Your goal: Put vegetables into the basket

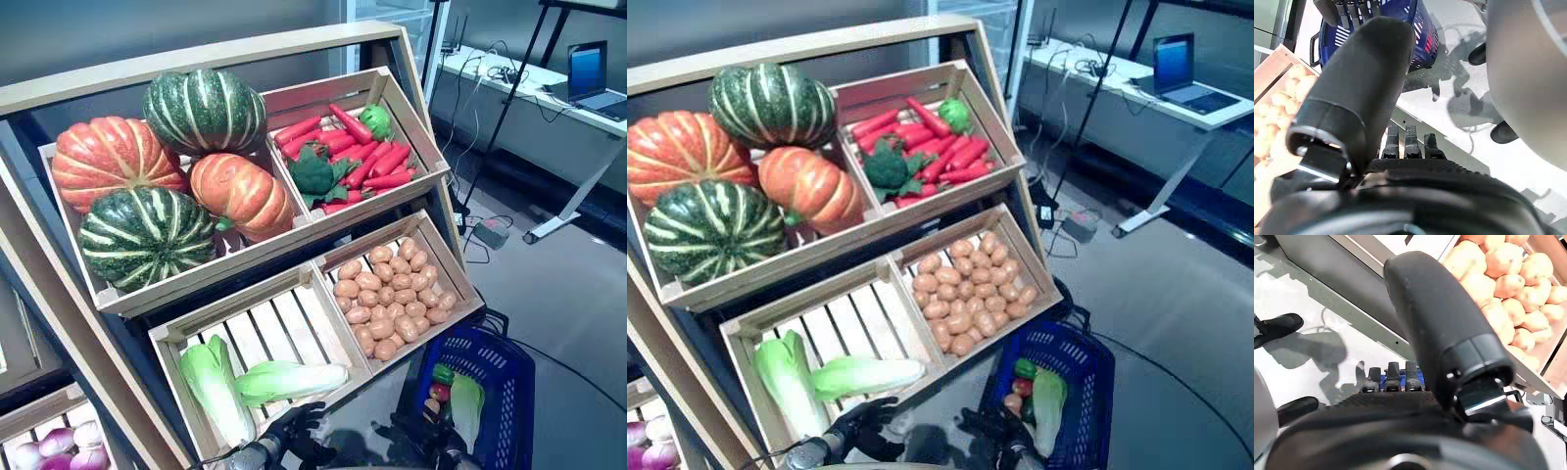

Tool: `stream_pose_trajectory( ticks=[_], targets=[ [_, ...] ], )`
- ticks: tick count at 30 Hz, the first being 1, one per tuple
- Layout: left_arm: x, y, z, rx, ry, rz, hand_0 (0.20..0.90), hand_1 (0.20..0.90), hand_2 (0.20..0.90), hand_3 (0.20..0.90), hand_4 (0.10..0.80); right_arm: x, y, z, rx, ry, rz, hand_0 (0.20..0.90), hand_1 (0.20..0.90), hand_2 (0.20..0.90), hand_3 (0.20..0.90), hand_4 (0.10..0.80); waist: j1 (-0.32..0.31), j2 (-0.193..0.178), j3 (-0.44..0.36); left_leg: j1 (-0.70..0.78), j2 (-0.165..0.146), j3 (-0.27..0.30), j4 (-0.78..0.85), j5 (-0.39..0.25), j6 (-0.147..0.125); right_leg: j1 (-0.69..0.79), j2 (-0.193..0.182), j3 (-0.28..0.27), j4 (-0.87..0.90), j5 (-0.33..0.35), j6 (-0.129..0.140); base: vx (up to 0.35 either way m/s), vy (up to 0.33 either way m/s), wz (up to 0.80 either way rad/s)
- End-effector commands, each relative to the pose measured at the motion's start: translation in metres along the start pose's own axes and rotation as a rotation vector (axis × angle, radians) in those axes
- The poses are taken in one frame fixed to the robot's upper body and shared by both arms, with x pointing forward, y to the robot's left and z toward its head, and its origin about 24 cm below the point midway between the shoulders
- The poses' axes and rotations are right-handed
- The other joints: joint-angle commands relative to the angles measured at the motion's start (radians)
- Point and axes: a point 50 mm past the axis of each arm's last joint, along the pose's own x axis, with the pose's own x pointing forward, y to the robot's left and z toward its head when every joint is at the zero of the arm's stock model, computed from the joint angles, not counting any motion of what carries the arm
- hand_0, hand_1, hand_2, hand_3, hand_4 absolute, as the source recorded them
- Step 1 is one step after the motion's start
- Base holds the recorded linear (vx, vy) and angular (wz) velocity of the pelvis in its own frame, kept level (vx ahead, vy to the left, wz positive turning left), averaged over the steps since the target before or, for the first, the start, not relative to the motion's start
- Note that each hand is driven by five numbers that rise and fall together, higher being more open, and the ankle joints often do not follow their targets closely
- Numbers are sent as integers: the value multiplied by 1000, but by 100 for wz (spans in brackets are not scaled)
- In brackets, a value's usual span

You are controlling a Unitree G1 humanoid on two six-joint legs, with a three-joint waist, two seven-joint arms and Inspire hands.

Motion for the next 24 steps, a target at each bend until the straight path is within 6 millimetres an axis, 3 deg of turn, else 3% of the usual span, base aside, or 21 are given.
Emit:
stream_pose_trajectory(
  ticks=[1,24],
  targets=[
    [10,-4,28,73,-110,-32,900,900,900,900,800,9,25,25,2,-82,92,900,900,900,900,800,28,18,39,112,-69,-27,10,-193,38,-19,44,-41,5,19,-61,0,0,0],
    [12,0,33,111,-110,-25,900,900,900,900,800,9,27,25,49,-88,66,900,900,900,900,800,41,25,47,100,-70,-38,10,-184,34,-26,39,-63,5,20,-61,-7,-20,3]
  ],
)
